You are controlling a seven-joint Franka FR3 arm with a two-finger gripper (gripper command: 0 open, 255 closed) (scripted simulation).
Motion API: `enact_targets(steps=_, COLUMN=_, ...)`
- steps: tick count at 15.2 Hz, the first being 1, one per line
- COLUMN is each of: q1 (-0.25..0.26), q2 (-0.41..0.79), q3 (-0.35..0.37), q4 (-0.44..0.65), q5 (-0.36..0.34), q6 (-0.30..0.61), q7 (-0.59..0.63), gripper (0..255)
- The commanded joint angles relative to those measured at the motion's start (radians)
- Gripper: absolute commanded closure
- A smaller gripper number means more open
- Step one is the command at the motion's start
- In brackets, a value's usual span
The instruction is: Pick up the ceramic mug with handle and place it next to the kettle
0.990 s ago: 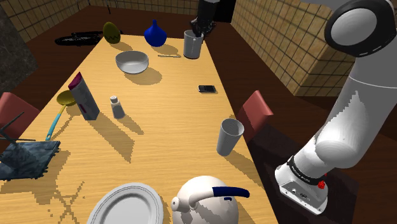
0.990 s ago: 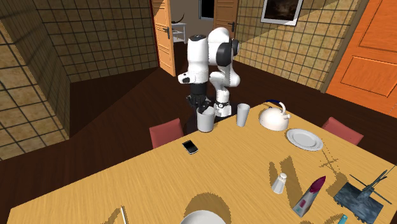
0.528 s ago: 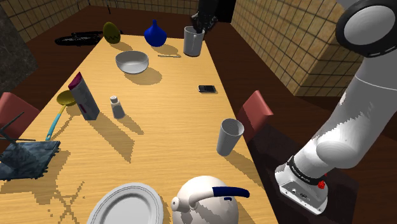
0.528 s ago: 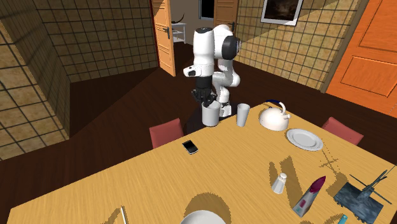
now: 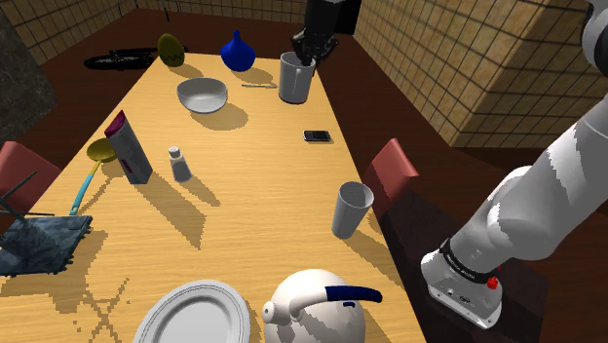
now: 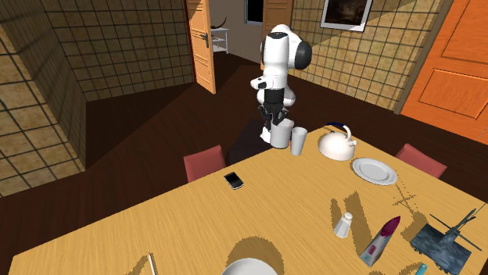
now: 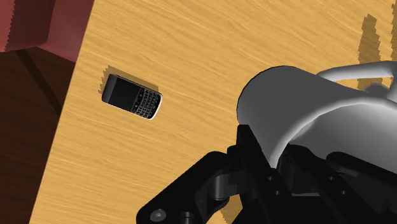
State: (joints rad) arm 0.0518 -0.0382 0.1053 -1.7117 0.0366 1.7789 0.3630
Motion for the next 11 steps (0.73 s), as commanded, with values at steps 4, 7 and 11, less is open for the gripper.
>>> enact_targets(steps=4, q1=0.044, q2=-0.123, q3=0.049, q4=-0.135, q5=0.011, q6=0.016, q7=0.091, gripper=255)
enact_targets(steps=7, q1=0.069, q2=-0.186, q3=0.083, q4=-0.199, q5=0.022, q6=0.020, q7=0.145, gripper=255)
enact_targets(steps=11, q1=0.104, q2=-0.260, q3=0.131, q4=-0.268, q5=0.041, q6=0.019, q7=0.221, gripper=255)
